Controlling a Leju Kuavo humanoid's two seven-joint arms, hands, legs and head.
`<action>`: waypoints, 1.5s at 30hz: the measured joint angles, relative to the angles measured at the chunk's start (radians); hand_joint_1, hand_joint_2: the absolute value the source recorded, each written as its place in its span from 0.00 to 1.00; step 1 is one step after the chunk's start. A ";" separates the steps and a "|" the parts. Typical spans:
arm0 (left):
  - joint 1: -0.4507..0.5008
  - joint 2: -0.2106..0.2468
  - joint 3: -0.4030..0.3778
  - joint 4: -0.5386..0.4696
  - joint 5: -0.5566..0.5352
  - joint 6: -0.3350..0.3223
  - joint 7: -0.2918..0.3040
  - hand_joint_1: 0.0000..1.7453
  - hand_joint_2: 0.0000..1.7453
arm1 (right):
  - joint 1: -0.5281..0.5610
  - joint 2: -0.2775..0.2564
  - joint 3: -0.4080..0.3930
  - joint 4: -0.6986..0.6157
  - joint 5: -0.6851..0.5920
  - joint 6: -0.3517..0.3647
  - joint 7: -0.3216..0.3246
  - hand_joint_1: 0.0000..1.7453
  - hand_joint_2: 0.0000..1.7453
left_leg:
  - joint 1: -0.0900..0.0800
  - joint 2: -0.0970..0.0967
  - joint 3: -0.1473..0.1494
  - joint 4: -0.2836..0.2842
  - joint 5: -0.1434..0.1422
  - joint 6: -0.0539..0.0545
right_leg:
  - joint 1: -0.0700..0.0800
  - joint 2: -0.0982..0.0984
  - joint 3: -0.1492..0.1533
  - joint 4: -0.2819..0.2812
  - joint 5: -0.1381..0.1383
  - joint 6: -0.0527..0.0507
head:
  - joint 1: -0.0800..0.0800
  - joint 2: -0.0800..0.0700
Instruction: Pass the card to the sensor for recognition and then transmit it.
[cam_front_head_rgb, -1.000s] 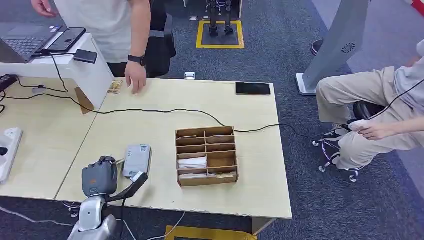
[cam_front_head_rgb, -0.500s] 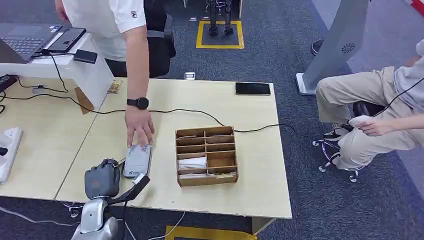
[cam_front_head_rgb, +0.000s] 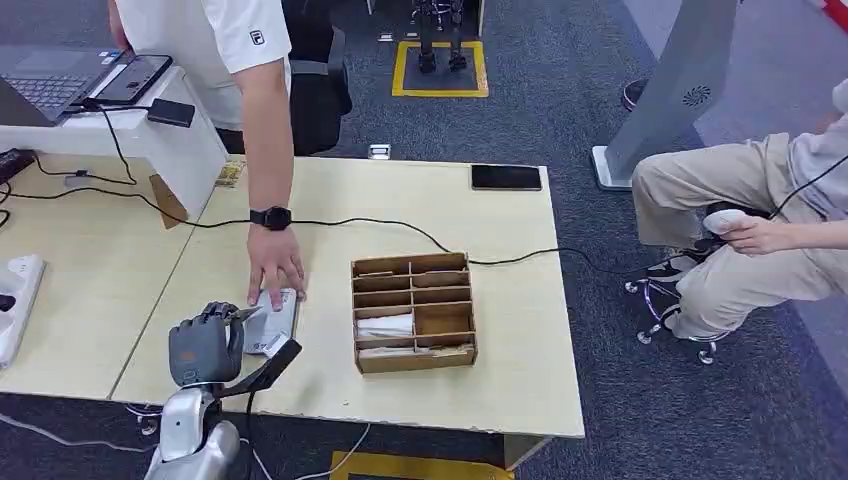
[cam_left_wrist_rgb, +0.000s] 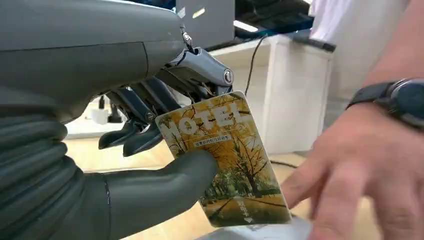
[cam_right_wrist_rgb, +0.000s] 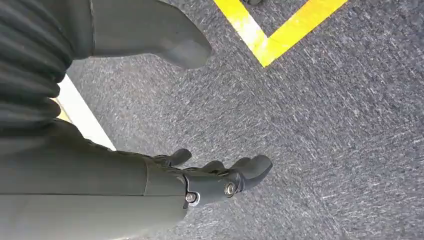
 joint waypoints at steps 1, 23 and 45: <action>0.000 -0.005 0.005 -0.008 0.000 0.000 -0.010 1.00 1.00 | 0.000 0.000 0.000 0.000 0.001 0.000 0.000 0.00 1.00 | 0.000 0.000 0.000 0.000 0.000 0.000 | 0.000 0.000 0.000 0.000 0.000 0.000 | 0.000 0.000; -0.005 -0.018 0.023 0.023 -0.033 -0.001 0.046 1.00 1.00 | -0.001 0.000 0.000 0.005 -0.001 0.001 0.000 0.00 1.00 | 0.000 0.000 0.000 0.000 0.000 0.000 | 0.000 0.000 -0.001 0.000 0.000 0.000 | 0.000 0.000; -0.095 0.092 -0.214 0.328 0.077 -0.032 0.202 1.00 1.00 | -0.002 0.000 0.000 0.005 0.004 0.011 0.009 0.00 1.00 | 0.000 -0.004 0.005 0.000 0.000 0.000 | -0.001 -0.005 0.006 0.000 0.000 0.000 | 0.000 0.000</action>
